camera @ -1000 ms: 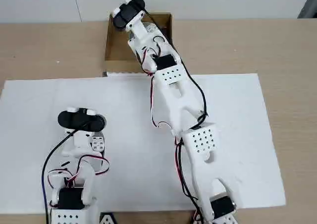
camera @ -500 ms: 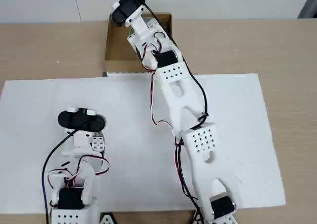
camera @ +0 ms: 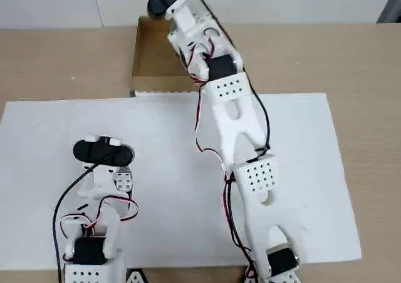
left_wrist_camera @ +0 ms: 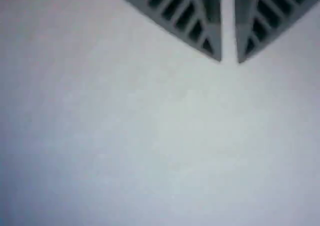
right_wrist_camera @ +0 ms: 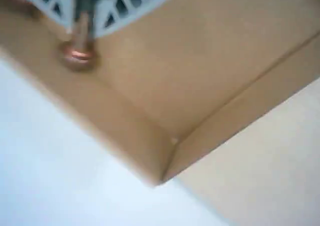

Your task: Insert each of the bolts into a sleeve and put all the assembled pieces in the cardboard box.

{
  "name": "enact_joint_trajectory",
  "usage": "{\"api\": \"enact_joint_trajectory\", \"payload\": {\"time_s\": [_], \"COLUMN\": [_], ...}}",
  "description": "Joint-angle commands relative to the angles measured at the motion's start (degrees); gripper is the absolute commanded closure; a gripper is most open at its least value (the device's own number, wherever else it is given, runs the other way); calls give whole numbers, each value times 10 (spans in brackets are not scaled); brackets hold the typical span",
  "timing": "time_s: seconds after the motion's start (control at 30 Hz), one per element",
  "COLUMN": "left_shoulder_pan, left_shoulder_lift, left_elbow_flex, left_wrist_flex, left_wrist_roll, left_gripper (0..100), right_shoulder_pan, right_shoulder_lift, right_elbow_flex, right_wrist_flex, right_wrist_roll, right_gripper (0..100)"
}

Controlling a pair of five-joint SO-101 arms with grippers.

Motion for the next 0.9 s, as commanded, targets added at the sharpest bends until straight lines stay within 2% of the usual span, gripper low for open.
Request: {"api": "enact_joint_trajectory", "payload": {"time_s": [0.0,0.13,0.3,0.43,0.57,0.87], "left_shoulder_pan": [-4,-4,-4,-4,-4,-4], "left_shoulder_lift": [-6,-6,-6,-6,-6,-6], "left_elbow_flex": [-2,-2,-2,-2,-2,-2], "left_wrist_flex": [2,2,2,2,2,2], "left_wrist_roll": [-4,-4,-4,-4,-4,-4], "left_gripper": [994,994,994,994,994,994], "right_shoulder_pan": [13,27,51,86,147,248], "right_shoulder_lift": [-37,-90,-192,-260,-311,-439], "right_elbow_flex": [-112,-113,-111,-111,-111,-110], "right_wrist_flex": [80,182,322,421,435,440], "right_wrist_roll": [2,-7,-84,-91,-118,-120], "right_gripper": [996,996,996,996,996,996]}}
